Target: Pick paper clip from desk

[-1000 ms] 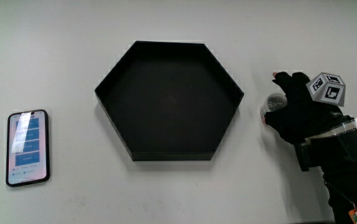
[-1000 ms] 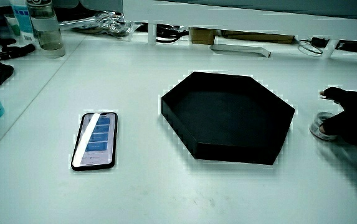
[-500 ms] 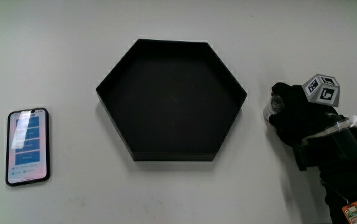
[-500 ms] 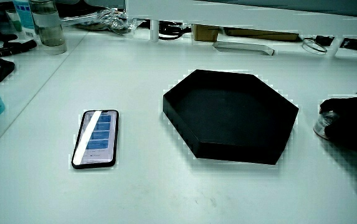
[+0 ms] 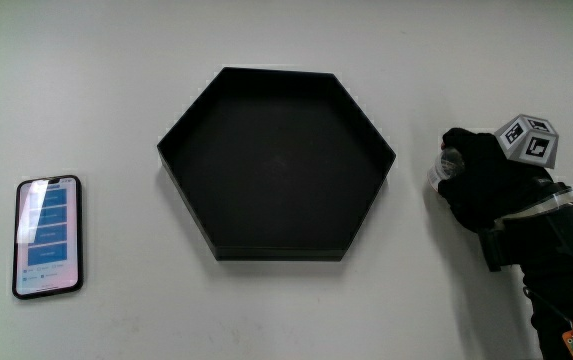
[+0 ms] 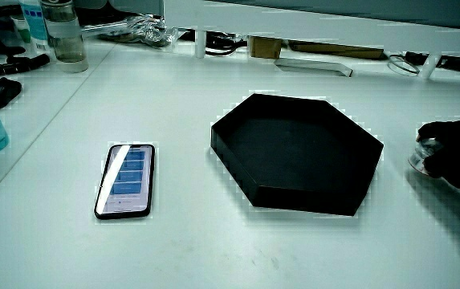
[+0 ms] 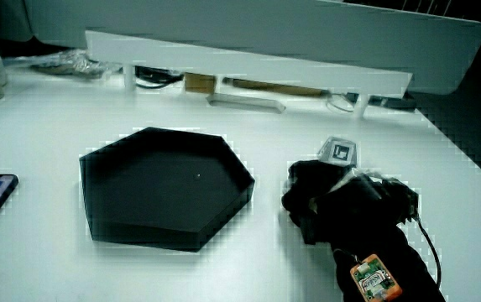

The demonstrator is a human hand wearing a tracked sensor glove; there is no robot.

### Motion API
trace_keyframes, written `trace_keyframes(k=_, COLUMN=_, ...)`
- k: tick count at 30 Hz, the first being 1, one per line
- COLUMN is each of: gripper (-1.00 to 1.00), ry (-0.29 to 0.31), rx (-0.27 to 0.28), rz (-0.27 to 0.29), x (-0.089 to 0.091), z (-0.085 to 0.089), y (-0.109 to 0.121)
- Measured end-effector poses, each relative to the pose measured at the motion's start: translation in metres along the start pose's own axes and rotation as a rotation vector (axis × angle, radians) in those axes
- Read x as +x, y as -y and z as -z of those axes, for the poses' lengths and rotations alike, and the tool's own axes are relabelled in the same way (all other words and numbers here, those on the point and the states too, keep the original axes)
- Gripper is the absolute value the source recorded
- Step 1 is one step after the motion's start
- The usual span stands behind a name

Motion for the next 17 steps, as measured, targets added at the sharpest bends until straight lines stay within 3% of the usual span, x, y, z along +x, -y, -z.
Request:
trace_keyframes(k=7, gripper=1.0, ry=-0.02, rx=0.112, rz=-0.113, x=-0.02, z=-0.04, y=0.035)
trace_keyframes(k=9, gripper=1.0, ry=-0.031, rx=0.113, rz=-0.156, x=-0.031, z=-0.049, y=0.046)
trace_keyframes(k=12, gripper=1.0, ry=-0.001, rx=0.143, rz=-0.182, x=-0.043, z=-0.052, y=0.051)
trace_keyframes(k=13, gripper=1.0, ry=-0.009, rx=0.121, rz=-0.207, x=-0.047, z=-0.052, y=0.052)
trace_keyframes(k=17, gripper=1.0, ry=-0.016, rx=0.126, rz=-0.233, x=-0.059, z=-0.046, y=0.052)
